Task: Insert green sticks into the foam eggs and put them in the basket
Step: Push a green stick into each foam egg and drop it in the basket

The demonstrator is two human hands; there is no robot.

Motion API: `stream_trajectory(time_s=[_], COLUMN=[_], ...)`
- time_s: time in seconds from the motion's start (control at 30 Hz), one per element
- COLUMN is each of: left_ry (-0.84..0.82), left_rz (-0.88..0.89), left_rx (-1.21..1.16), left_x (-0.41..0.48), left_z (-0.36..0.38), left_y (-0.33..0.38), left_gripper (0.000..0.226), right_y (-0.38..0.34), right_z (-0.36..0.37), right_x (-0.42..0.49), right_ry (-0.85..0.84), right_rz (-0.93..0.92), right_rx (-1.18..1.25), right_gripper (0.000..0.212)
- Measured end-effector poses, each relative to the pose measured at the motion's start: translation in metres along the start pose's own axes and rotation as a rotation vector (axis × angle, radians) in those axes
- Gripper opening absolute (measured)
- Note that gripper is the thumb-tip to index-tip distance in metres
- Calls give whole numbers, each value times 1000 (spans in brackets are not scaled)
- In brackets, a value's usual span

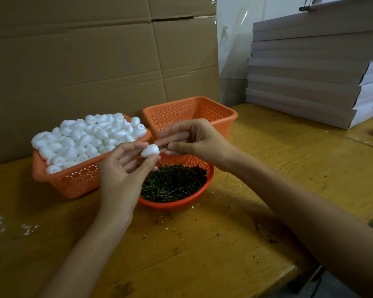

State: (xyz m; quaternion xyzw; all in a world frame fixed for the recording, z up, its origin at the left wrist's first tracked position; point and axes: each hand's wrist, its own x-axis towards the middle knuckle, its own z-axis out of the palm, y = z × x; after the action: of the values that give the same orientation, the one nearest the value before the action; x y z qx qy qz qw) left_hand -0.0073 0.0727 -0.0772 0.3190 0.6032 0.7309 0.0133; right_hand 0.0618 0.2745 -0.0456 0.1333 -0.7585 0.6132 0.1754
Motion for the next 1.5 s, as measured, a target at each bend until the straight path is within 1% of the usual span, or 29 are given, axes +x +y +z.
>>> stream_trajectory(time_s=[0.17, 0.37, 0.5, 0.8, 1.0, 1.17, 1.33, 1.5], left_ry=[-15, -19, -23, -32, -25, -19, -14, -20], left_rz=[-2, -7, -11, -9, -14, -13, 2, -3], left_rx=[12, 31, 40, 45, 51, 16, 10, 13], left_x=[-1, -2, -1, -2, -1, -1, 0, 0], left_z=[0, 0, 0, 0, -1, 0, 0, -1], left_y=[1, 2, 2, 3, 2, 2, 0, -2], left_gripper=[26, 26, 26, 28, 30, 29, 27, 25], right_y=[0, -1, -3, -6, -7, -7, -5, -5], right_z=[4, 6, 5, 6, 6, 7, 7, 9], right_x=[0, -1, -2, -3, -3, -2, 0, -1], right_ry=[46, 89, 110, 126, 129, 138, 156, 162], right_rz=[-27, -20, -5, -8, -24, -13, 7, -18], right_rx=[-54, -131, -120, -146, -142, -149, -217, -280], right_gripper=[33, 40, 42, 43, 38, 46, 43, 42])
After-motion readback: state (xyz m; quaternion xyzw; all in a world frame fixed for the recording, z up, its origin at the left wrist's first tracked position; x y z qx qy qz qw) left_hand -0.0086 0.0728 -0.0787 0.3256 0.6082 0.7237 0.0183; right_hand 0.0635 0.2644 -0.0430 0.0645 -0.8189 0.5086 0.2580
